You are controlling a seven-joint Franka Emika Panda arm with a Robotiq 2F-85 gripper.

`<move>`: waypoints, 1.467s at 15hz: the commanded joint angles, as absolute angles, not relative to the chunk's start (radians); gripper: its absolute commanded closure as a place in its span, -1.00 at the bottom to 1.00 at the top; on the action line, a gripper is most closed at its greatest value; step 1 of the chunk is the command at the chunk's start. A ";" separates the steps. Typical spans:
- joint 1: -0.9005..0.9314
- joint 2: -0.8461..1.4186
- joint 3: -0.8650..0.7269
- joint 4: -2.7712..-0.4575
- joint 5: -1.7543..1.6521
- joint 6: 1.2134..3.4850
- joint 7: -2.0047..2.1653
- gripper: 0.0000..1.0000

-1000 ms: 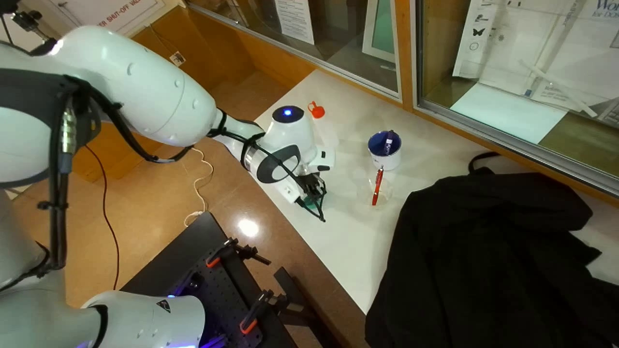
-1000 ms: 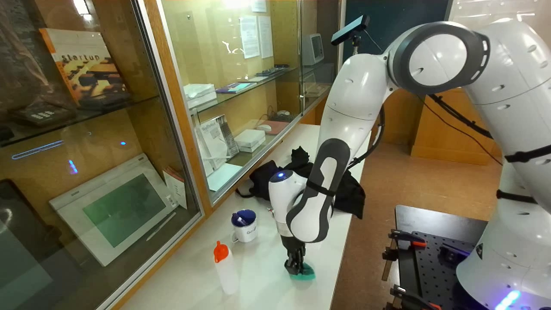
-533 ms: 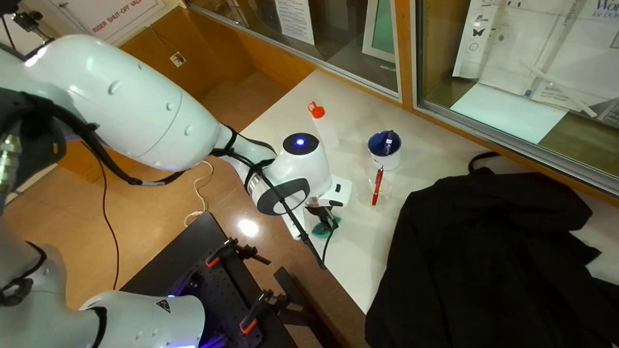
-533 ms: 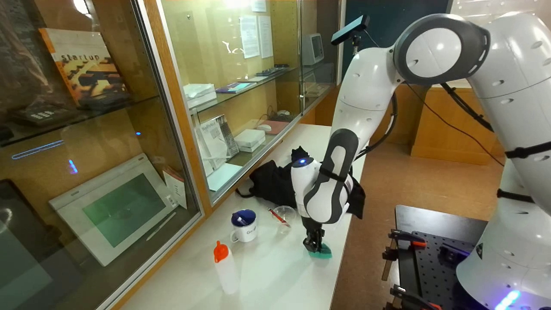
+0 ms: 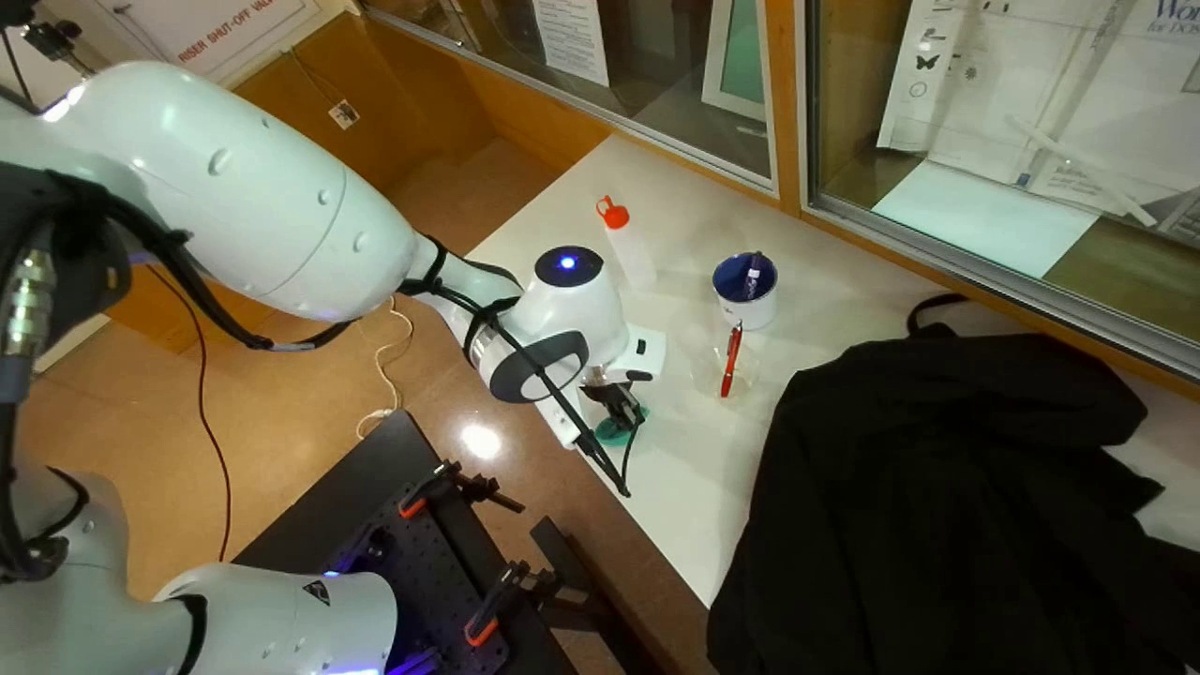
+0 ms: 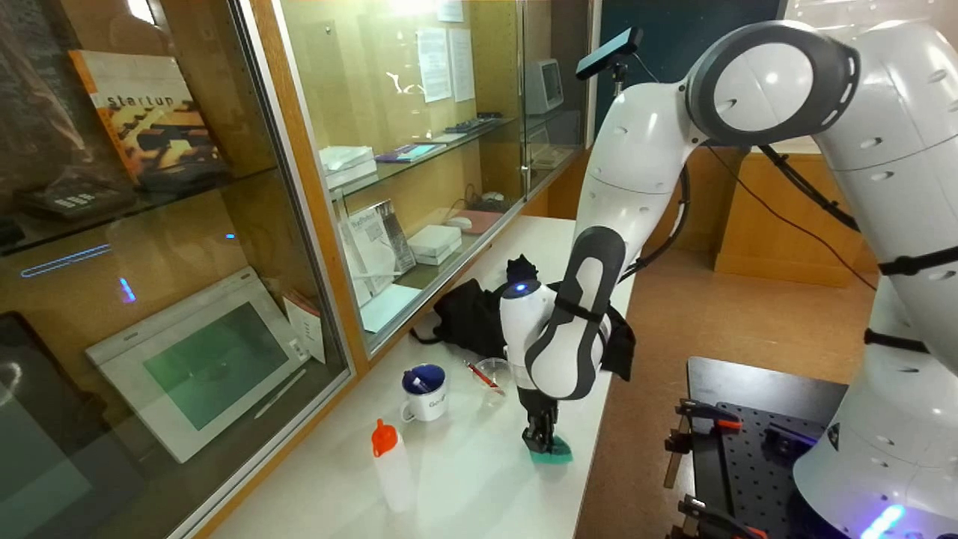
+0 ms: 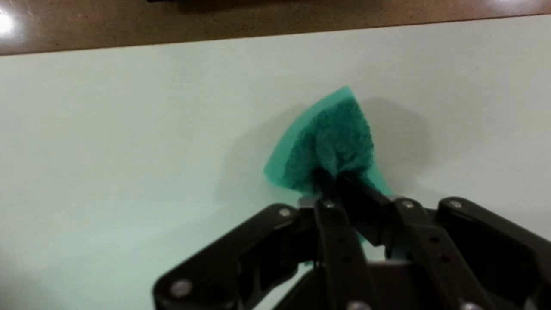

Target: Wipe the counter with the sponge

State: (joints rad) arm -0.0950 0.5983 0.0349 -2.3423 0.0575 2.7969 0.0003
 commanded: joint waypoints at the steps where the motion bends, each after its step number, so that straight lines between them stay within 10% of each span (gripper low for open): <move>1: -0.045 0.595 0.076 -2.326 0.046 2.778 -0.022 0.95; 22: 0.213 0.641 -0.171 -2.154 -0.127 2.961 0.143 0.95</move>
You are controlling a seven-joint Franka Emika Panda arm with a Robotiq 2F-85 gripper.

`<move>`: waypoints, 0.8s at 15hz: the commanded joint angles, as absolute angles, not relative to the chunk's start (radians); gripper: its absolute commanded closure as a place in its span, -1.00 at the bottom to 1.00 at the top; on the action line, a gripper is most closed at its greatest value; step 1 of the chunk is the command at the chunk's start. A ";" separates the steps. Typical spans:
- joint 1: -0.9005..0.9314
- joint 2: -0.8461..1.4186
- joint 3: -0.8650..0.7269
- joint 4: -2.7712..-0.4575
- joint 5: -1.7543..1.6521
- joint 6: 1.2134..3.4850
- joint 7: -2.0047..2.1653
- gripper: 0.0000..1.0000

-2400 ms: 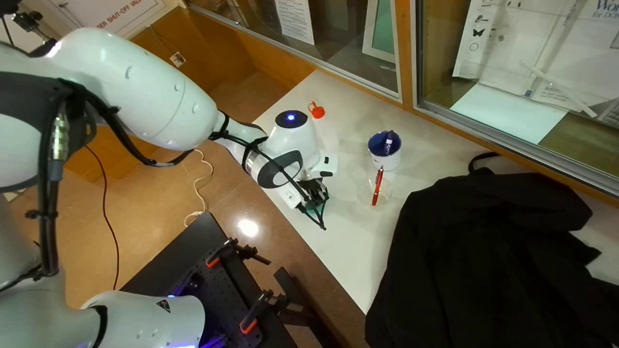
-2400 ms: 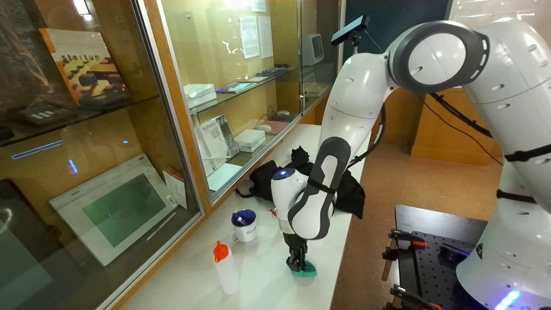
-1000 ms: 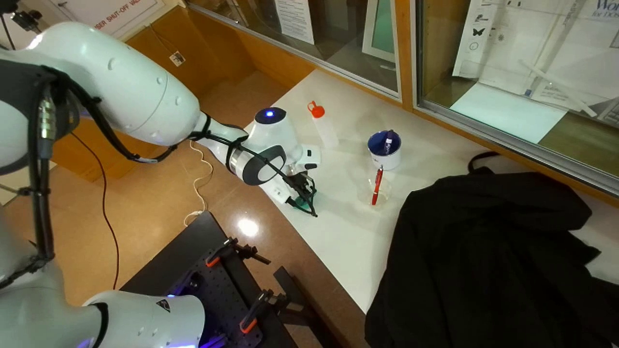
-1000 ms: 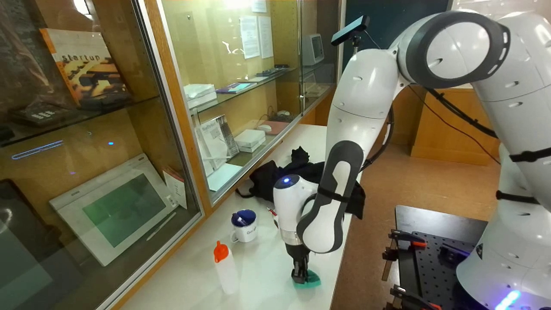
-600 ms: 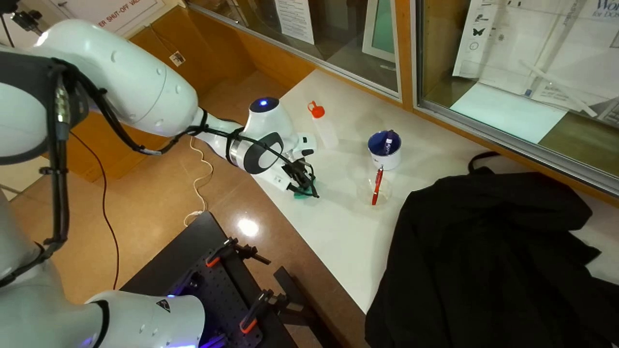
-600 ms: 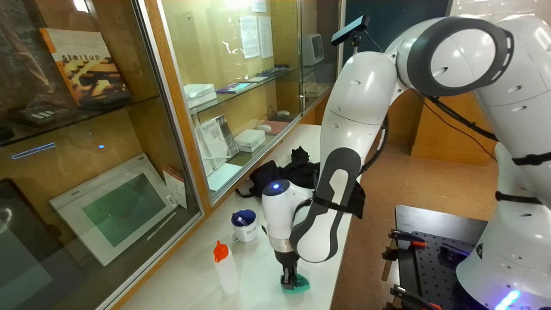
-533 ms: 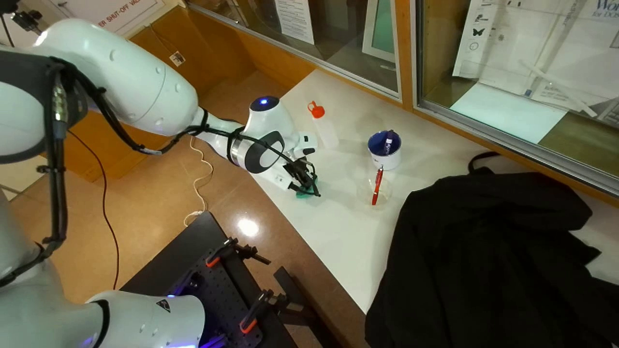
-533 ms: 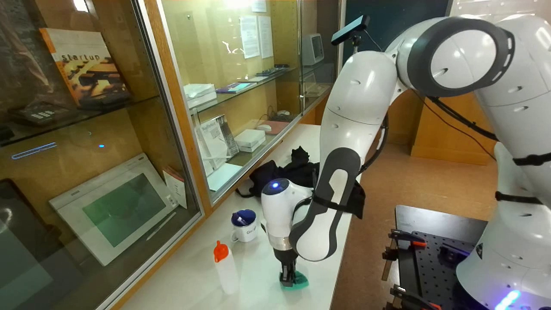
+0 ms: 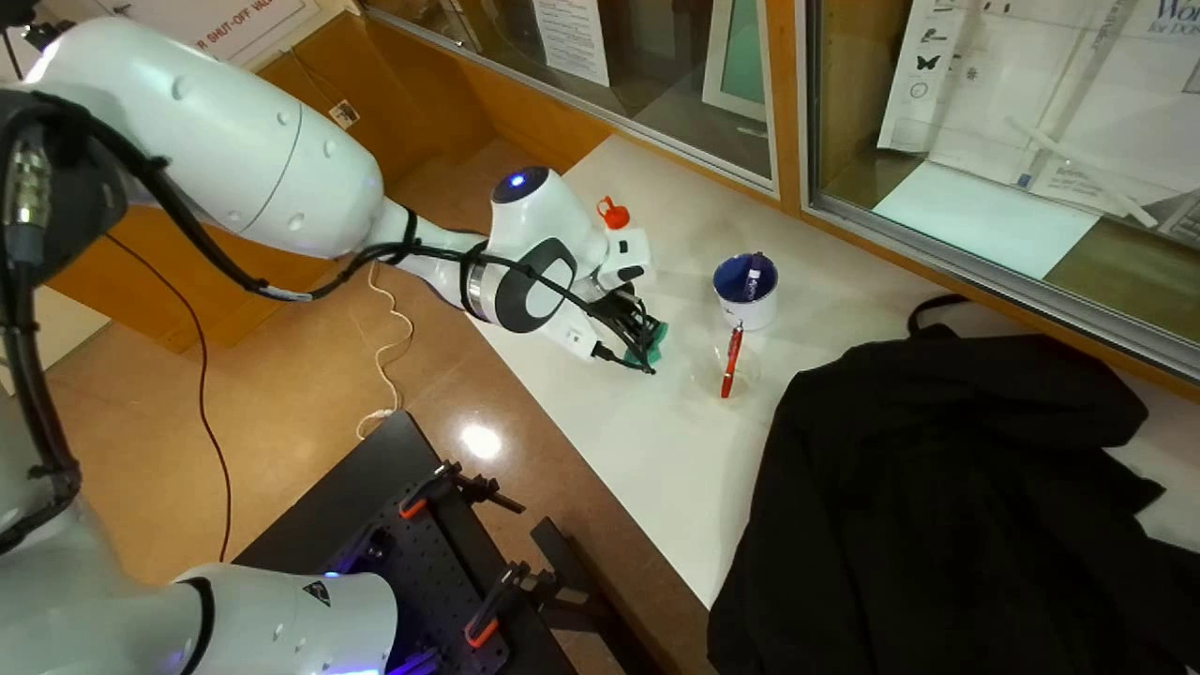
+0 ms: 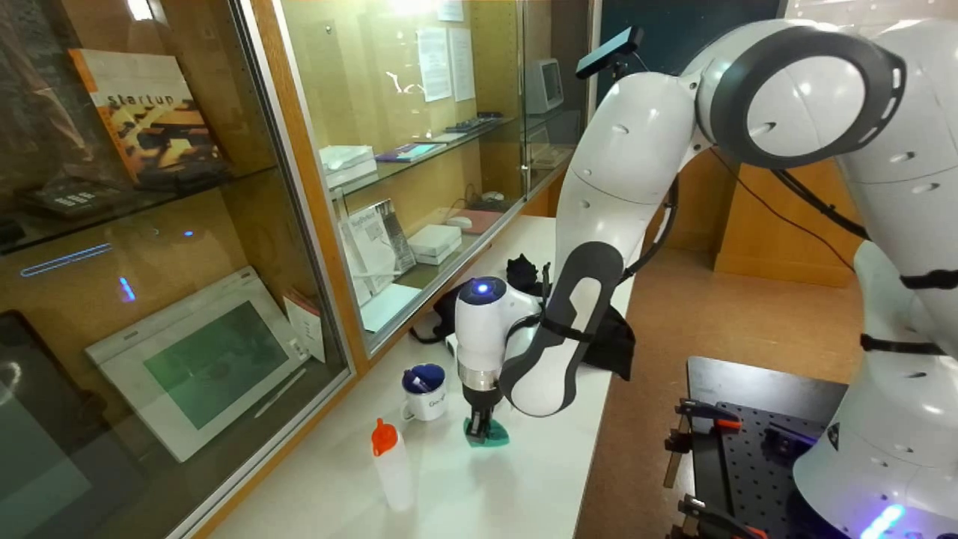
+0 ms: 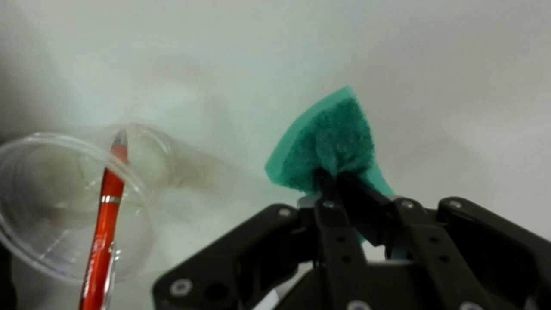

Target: Wipe the counter with the sponge

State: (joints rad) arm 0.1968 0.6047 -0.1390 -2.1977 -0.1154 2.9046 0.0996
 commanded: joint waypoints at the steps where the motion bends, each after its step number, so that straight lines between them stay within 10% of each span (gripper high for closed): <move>1: 0.209 0.652 -0.173 -2.140 -0.118 2.985 0.148 0.95; 2: 0.200 0.661 -0.168 -2.125 -0.108 2.985 0.143 0.95; 3: 0.193 0.667 -0.161 -2.112 -0.099 2.977 0.142 0.31; 12: 0.208 0.594 -0.159 -2.160 -0.082 2.920 0.154 -0.86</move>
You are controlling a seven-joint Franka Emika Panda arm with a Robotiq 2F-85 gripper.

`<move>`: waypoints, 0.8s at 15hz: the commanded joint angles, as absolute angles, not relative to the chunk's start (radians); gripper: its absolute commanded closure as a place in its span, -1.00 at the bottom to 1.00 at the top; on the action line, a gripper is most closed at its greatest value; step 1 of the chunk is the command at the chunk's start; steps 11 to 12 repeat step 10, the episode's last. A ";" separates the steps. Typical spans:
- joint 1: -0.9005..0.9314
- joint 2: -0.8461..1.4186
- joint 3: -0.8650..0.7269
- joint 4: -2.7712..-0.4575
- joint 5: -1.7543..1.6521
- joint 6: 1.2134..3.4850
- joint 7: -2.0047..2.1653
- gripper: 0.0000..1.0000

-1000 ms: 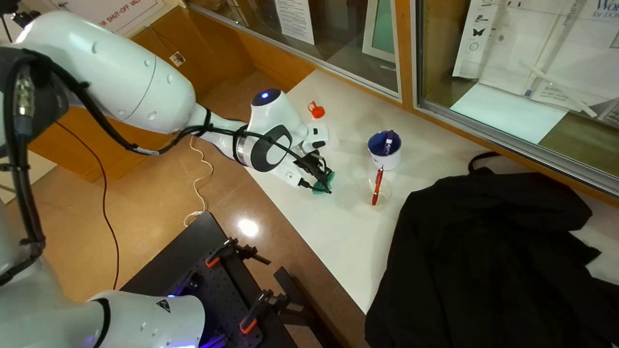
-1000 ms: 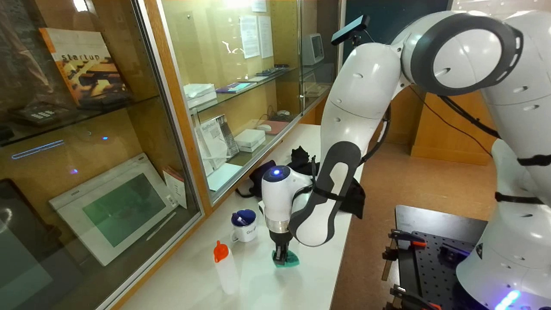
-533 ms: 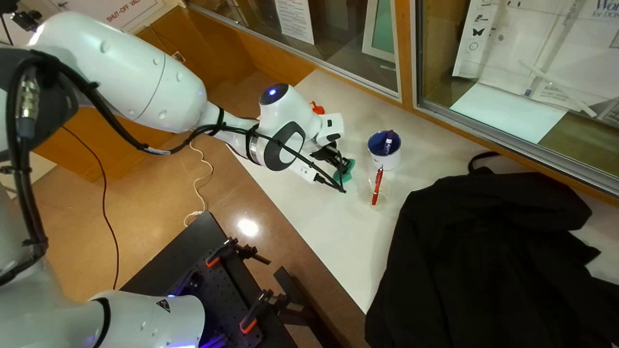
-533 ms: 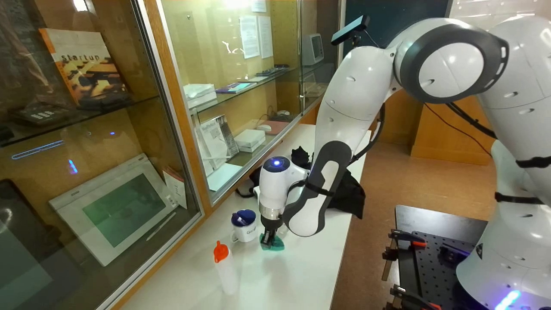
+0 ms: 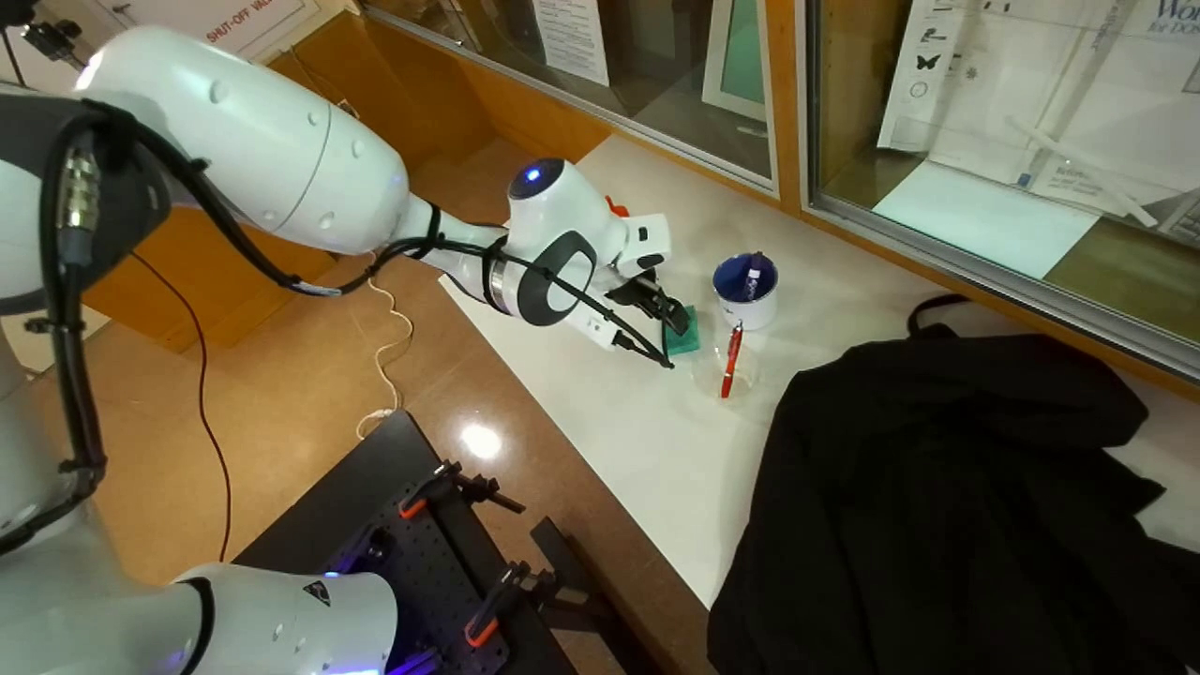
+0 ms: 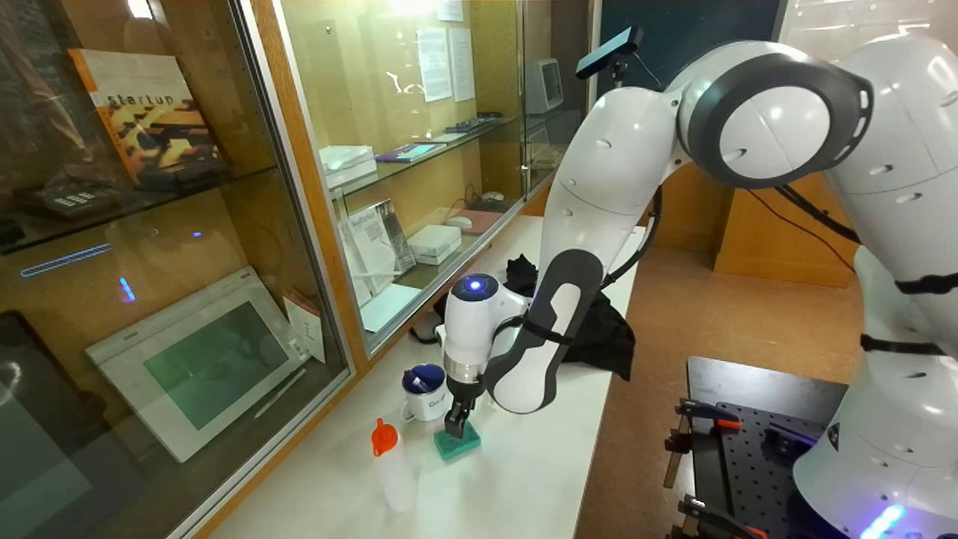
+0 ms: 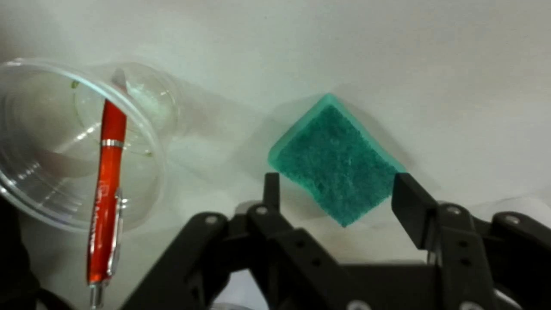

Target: Wipe the counter with the sponge

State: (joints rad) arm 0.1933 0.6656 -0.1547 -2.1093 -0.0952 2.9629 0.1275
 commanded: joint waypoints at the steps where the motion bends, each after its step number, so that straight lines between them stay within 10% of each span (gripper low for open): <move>1: 0.216 0.570 -0.166 -2.182 -0.086 2.916 0.159 -1.00; 12: 0.256 0.336 -0.198 -2.378 -0.129 2.887 0.205 -1.00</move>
